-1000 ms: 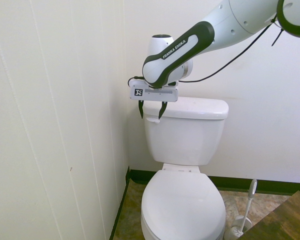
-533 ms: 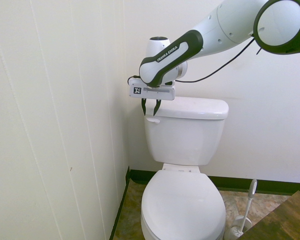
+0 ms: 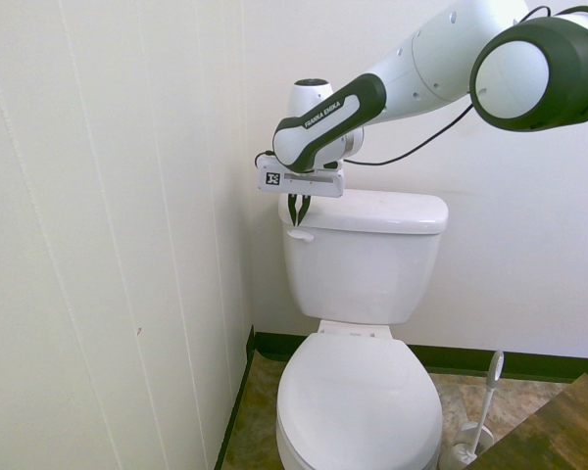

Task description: Flush the toilet

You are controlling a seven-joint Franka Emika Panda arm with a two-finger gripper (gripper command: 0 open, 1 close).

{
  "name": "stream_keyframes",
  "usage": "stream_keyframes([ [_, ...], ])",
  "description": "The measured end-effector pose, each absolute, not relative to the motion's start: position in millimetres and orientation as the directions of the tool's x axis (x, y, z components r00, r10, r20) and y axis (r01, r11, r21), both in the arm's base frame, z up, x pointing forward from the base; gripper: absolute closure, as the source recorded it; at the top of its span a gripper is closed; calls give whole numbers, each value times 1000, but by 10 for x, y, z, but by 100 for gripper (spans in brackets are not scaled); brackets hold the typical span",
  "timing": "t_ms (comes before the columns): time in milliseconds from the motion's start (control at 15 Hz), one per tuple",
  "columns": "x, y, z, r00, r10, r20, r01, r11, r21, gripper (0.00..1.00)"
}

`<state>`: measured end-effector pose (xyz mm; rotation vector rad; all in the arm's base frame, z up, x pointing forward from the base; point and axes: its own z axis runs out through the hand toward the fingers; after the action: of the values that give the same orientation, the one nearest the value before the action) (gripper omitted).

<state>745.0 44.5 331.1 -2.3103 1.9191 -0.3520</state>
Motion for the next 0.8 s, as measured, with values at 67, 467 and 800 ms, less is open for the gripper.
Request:
stream_keyframes([
  [67,7483,425,3286,165,-981,100,-954,-185,-237,100],
  [467,7616,420,3128,148,-987,70,-967,-159,-197,100],
  [800,7695,401,3002,132,-989,61,-977,-140,-159,100],
])
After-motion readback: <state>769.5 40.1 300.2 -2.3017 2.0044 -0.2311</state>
